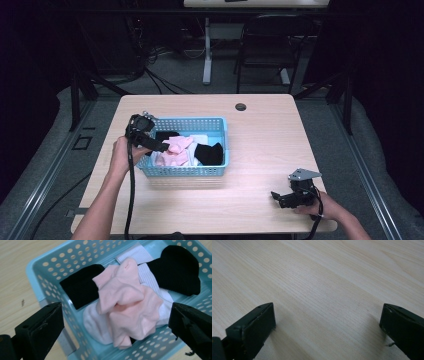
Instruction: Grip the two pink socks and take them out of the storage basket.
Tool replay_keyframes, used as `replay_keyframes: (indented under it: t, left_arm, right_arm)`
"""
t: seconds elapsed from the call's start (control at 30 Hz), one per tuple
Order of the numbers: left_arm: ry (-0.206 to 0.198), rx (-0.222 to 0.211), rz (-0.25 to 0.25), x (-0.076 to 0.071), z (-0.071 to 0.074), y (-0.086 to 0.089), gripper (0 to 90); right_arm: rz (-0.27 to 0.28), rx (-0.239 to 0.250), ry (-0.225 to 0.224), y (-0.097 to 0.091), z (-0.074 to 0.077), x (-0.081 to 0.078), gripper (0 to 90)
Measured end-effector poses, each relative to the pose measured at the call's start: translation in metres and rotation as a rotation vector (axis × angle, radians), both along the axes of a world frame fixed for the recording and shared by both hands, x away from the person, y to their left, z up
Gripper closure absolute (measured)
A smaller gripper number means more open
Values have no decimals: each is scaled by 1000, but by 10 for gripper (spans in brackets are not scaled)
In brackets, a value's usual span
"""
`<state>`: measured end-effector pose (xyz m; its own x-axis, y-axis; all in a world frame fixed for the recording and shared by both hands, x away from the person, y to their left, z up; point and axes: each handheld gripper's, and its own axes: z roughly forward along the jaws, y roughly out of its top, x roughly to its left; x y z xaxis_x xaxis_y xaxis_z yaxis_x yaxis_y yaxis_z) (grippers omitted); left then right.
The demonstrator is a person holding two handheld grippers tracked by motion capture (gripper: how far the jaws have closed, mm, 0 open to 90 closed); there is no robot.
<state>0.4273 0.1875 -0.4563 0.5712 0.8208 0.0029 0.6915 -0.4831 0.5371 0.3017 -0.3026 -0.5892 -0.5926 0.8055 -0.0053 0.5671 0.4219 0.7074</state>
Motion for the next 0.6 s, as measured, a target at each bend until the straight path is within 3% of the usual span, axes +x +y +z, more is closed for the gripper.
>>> replay_keyframes:
  t: [0.17,0.3,0.6]
  left_arm:
    - [52,31,-14,13,-10,-13,13]
    - [100,65,-3,28,-24,-22,74]
    - [183,115,6,44,-42,-31,177]
  right_arm:
    - [0,2,-1,0,0,0,0]
    - [2,6,1,0,0,0,0]
    - [1,1,0,0,0,0,0]
